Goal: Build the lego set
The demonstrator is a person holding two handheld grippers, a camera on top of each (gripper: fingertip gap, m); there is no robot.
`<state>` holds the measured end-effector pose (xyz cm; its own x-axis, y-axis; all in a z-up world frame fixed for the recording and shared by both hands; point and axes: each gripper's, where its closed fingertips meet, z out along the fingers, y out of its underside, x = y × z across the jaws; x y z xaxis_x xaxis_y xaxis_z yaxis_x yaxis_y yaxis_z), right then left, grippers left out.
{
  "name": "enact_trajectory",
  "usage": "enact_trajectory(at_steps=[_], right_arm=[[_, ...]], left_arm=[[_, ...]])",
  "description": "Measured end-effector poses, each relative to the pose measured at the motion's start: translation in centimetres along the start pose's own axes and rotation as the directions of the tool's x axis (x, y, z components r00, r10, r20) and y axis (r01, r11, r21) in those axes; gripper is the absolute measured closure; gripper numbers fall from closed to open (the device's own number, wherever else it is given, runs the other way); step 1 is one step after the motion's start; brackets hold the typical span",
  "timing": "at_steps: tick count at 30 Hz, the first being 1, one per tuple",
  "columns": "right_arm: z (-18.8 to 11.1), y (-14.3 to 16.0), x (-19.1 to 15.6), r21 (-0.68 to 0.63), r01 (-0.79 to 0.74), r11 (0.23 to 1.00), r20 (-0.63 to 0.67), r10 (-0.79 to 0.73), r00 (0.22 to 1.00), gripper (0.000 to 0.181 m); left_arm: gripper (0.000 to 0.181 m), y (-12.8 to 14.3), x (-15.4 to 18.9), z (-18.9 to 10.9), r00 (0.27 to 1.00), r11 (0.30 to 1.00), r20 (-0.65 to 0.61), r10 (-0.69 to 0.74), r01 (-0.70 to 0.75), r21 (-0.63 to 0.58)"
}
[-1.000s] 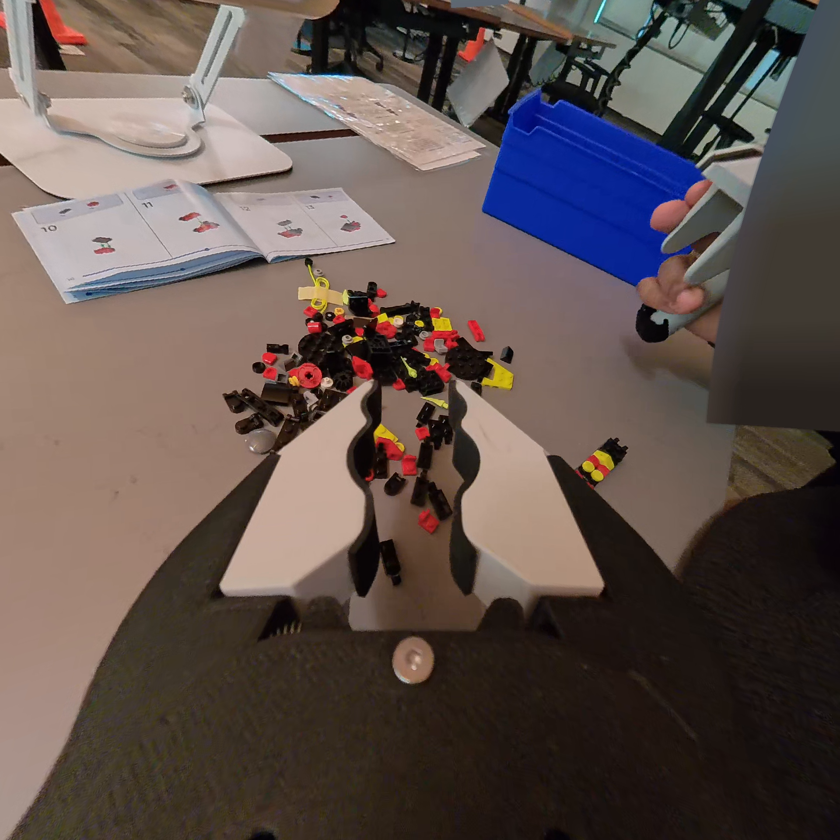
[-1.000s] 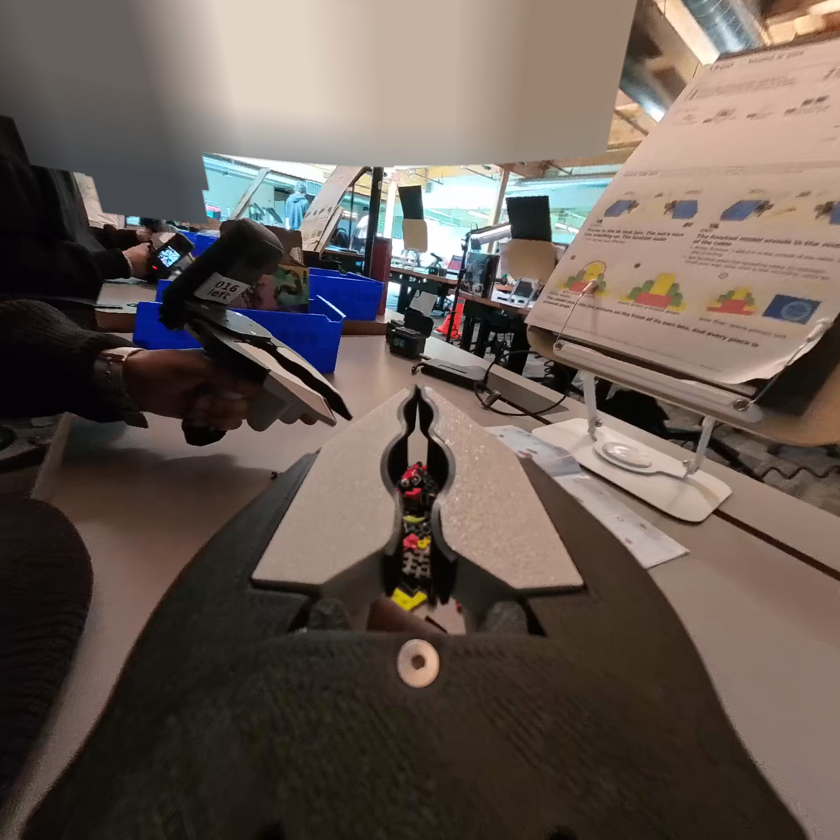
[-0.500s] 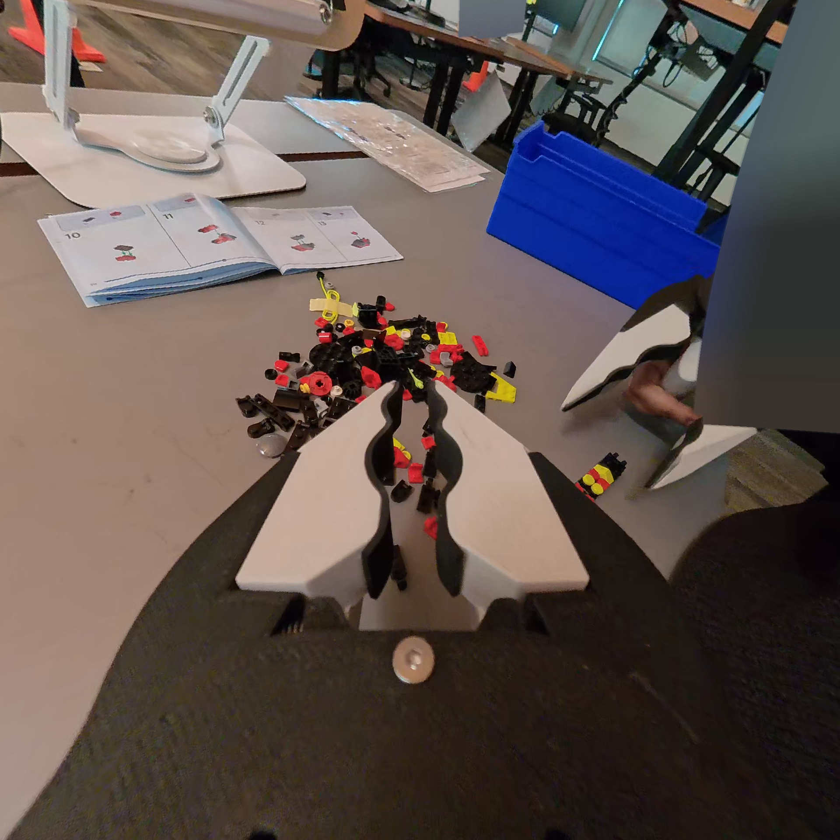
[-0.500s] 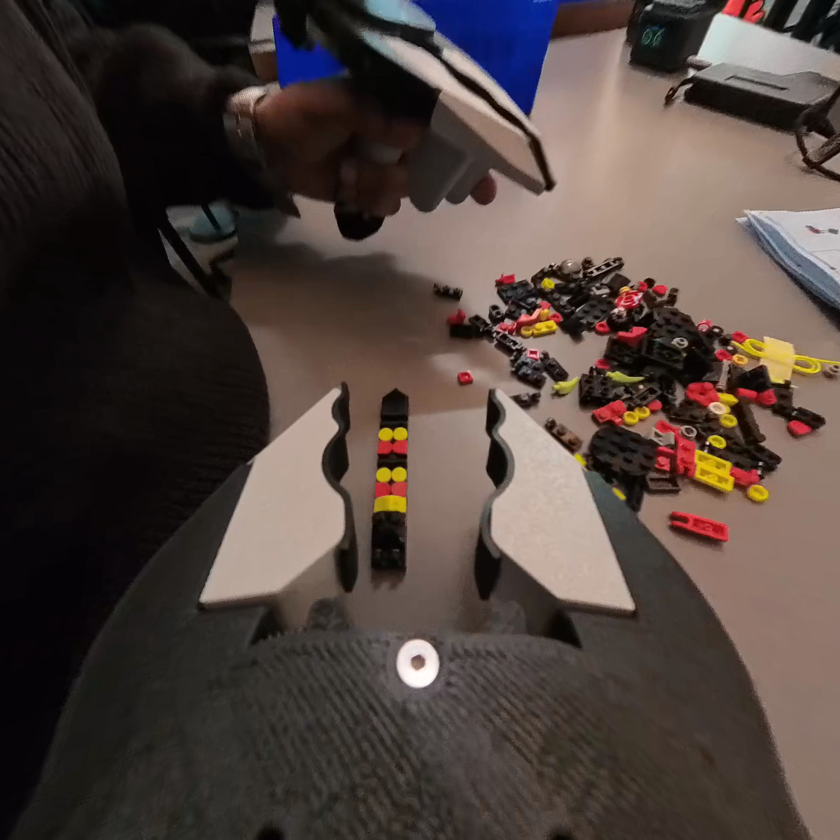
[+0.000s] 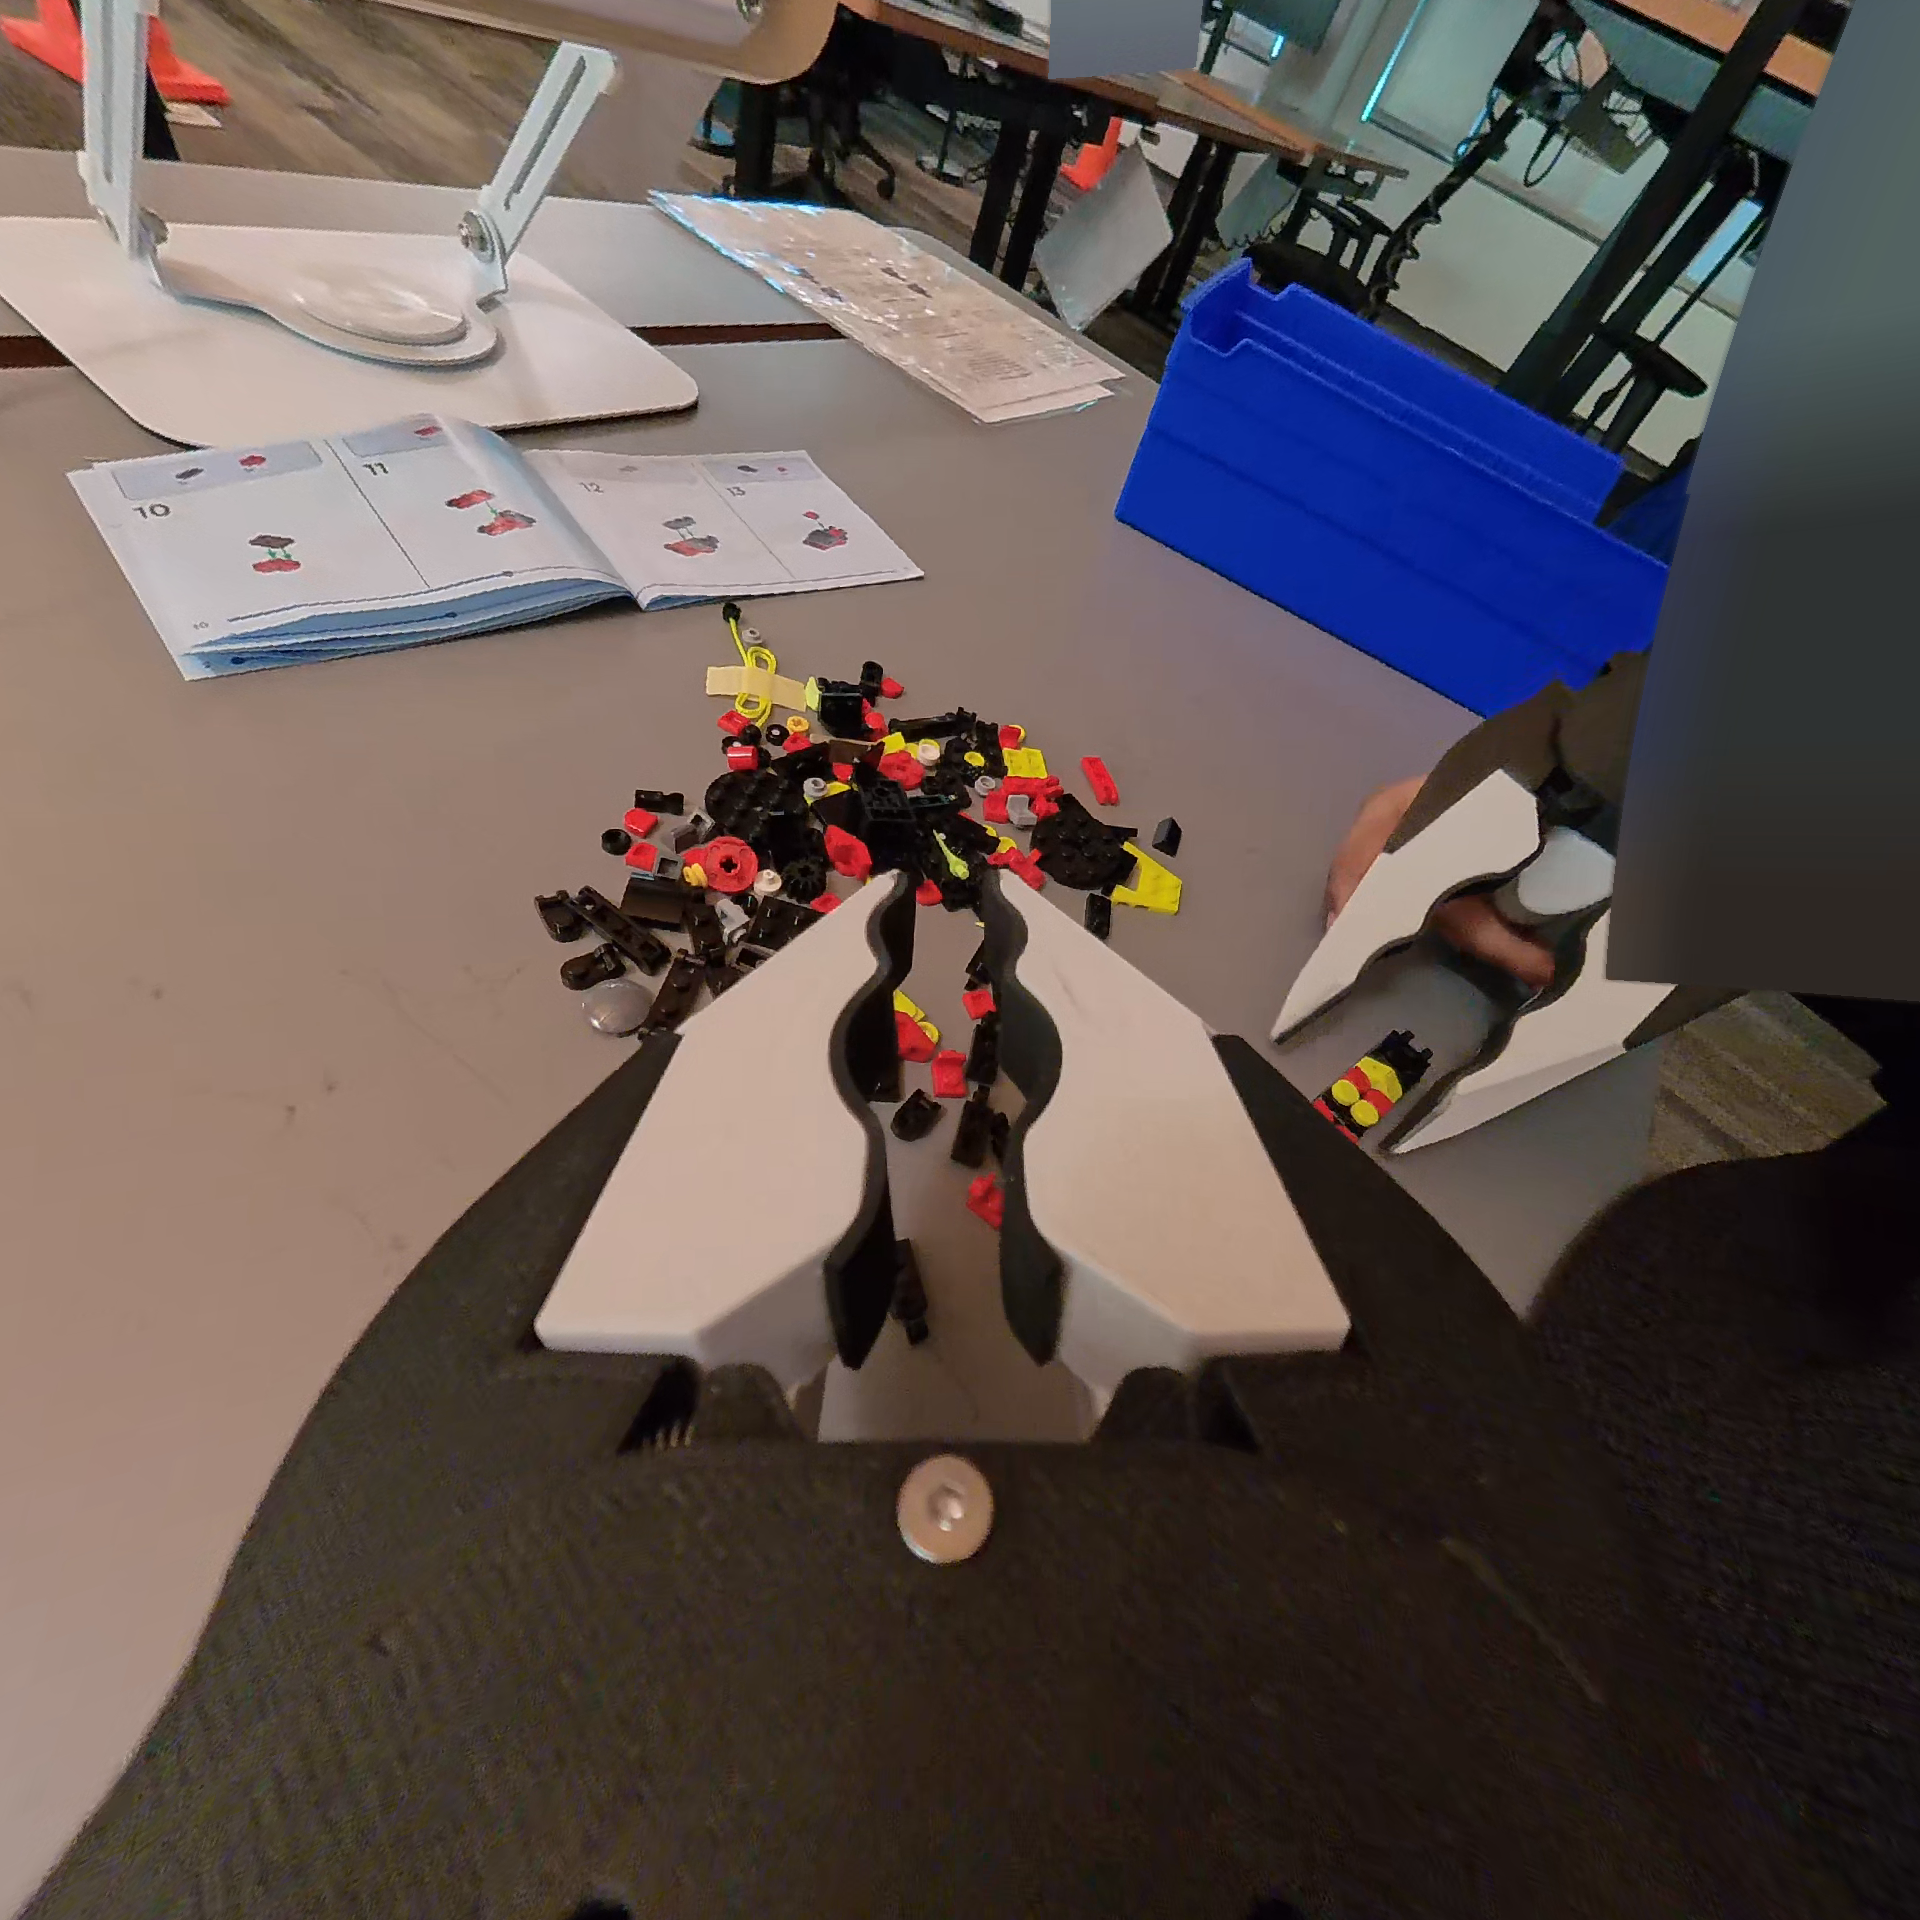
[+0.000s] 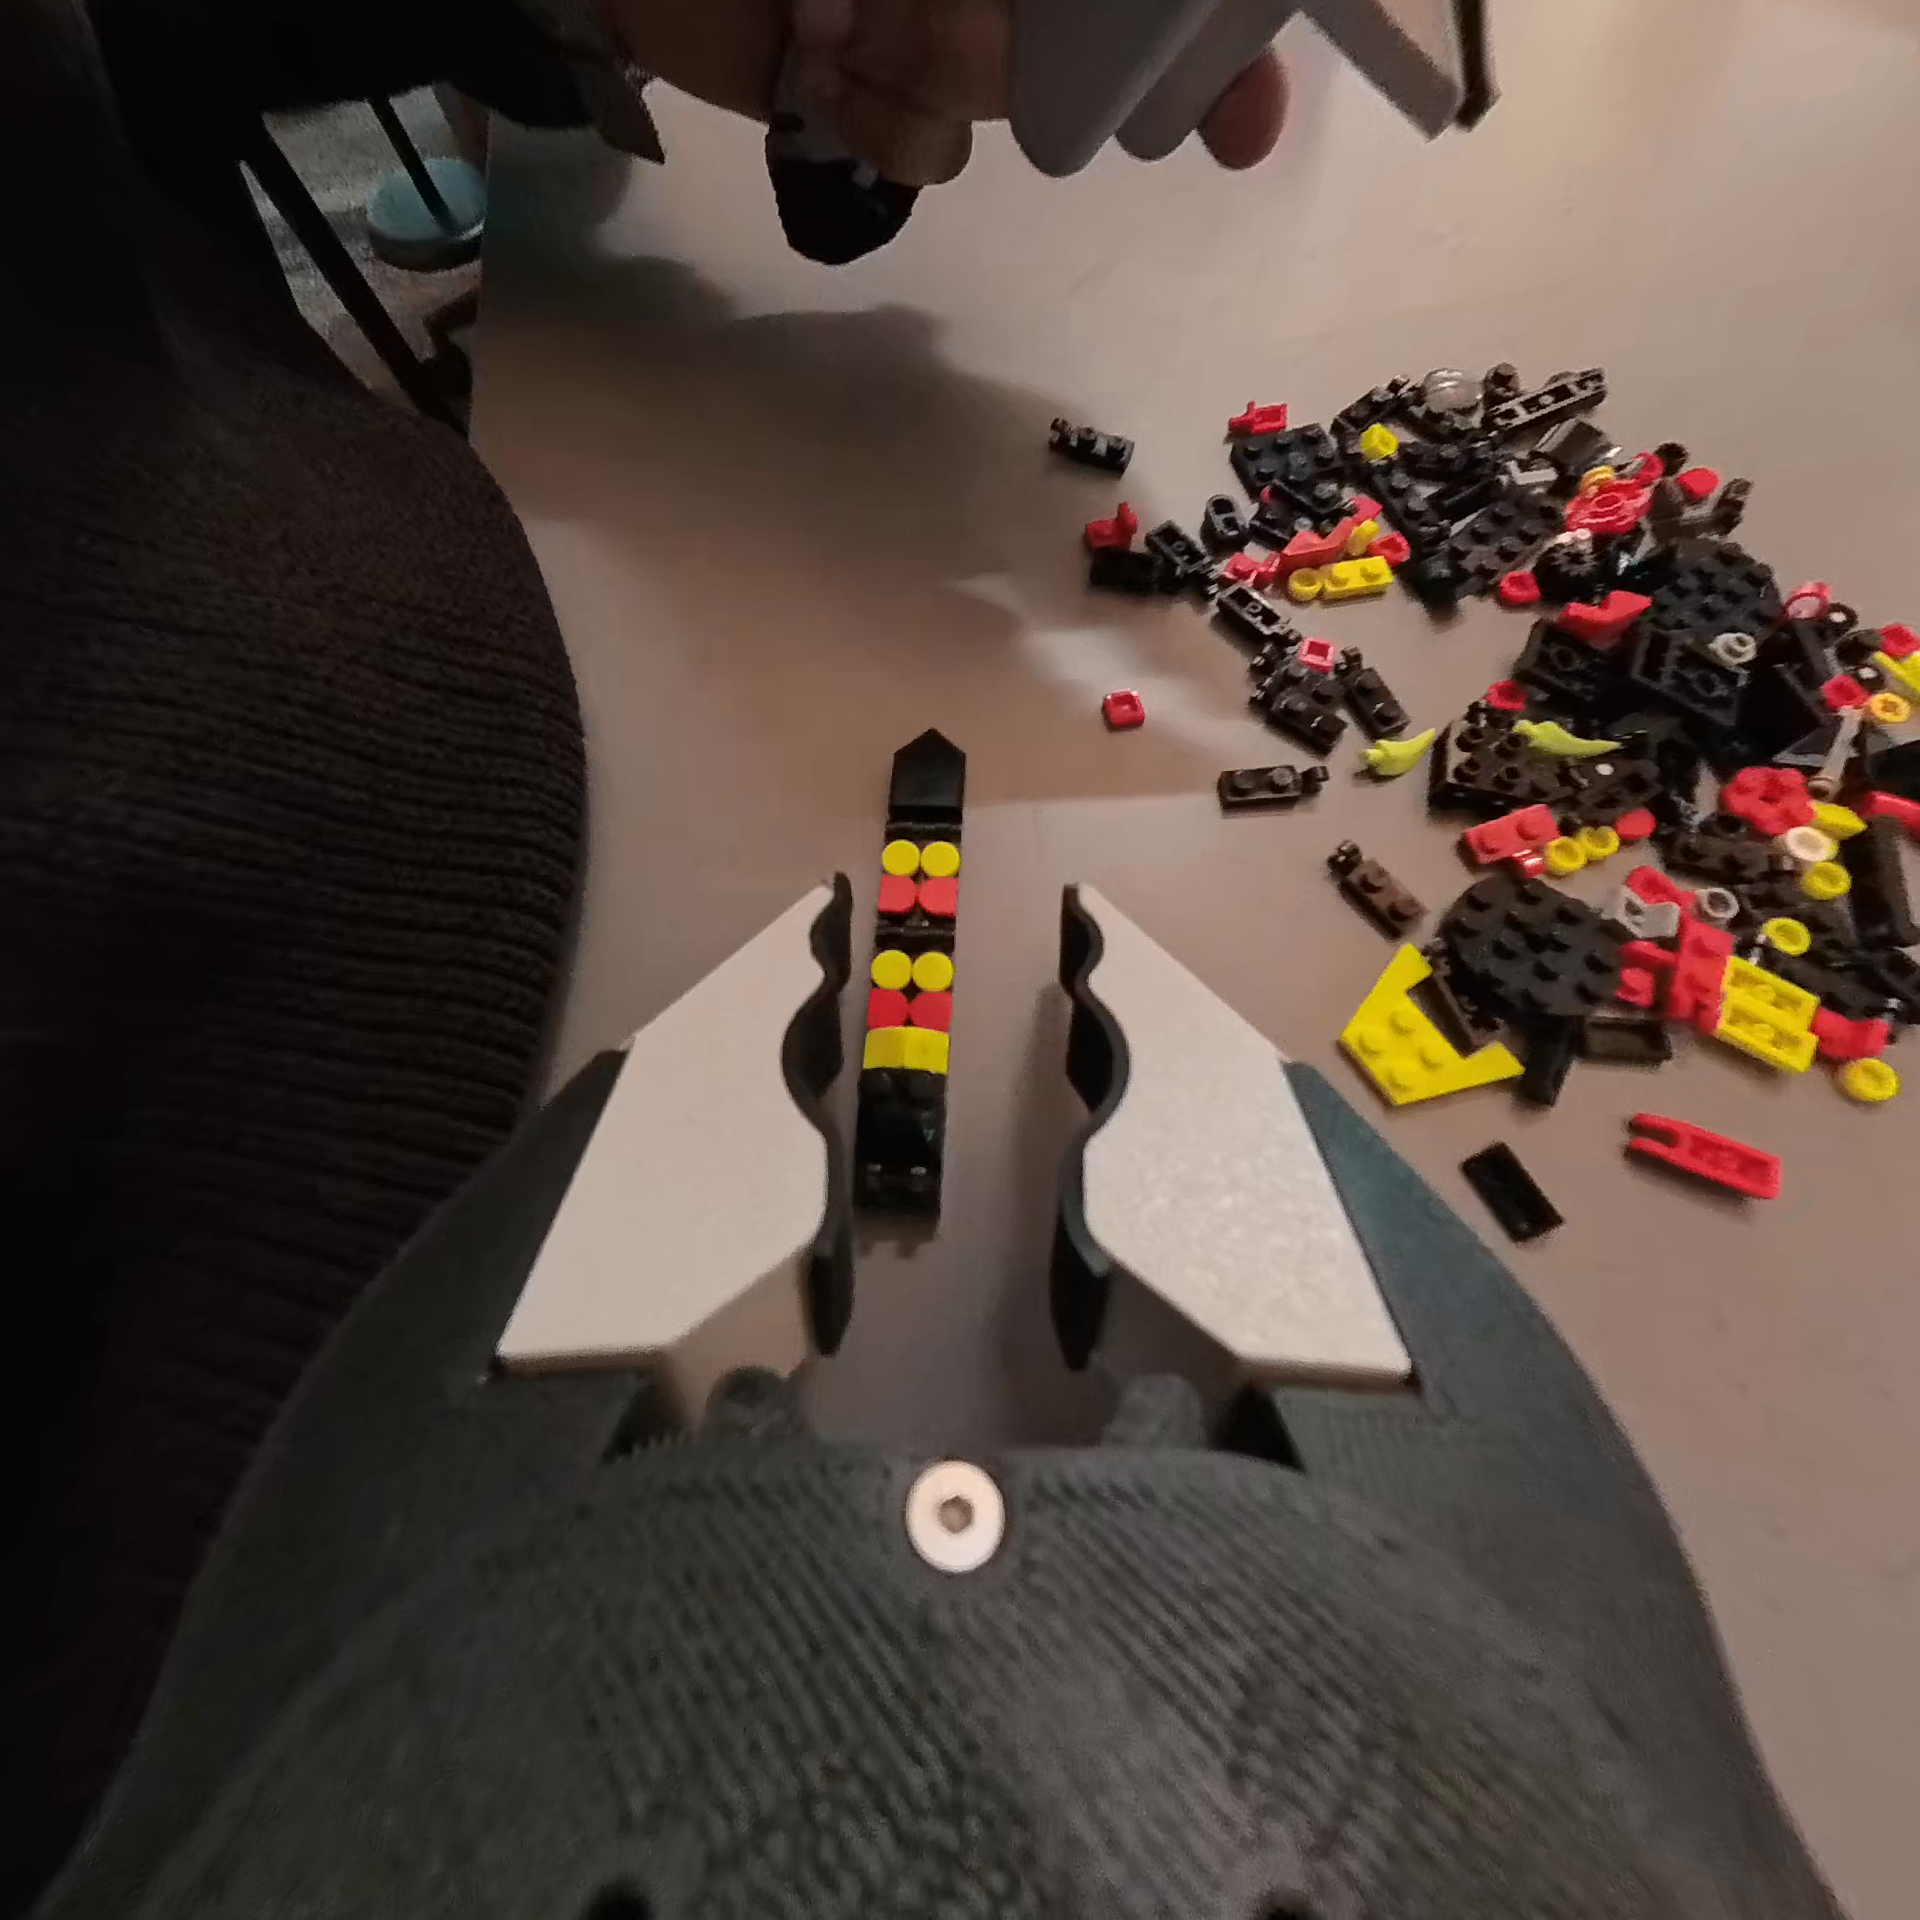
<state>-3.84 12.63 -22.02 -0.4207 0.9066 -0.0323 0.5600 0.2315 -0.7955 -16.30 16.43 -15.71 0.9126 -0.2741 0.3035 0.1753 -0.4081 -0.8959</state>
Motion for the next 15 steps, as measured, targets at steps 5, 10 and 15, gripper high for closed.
enact_trajectory(at_steps=[5, 10, 15], right_arm=[[0.4, 0.9, -0.7, -0.055, 0.006, 0.998, 0.039, -0.004, 0.999, 0.15], [0.5, 1.3, -1.7, -0.072, 0.035, 0.997, 0.082, -0.029, 0.996, 0.163], [0.4, 1.4, -3.6, -0.073, 0.083, 0.994, 0.183, -0.069, 0.981, 0.166]], left_arm=[[0.172, -0.3, 0.0, -0.1, 1.0, 1.0, 0.003, 0.005, -0.005, 0.015], [0.172, -0.2, 0.2, -0.1, 1.0, 1.0, 0.001, 0.013, -0.013, 0.009], [0.171, -0.1, 0.2, -0.1, 1.0, 1.0, -0.002, 0.016, -0.016, 0.004]])
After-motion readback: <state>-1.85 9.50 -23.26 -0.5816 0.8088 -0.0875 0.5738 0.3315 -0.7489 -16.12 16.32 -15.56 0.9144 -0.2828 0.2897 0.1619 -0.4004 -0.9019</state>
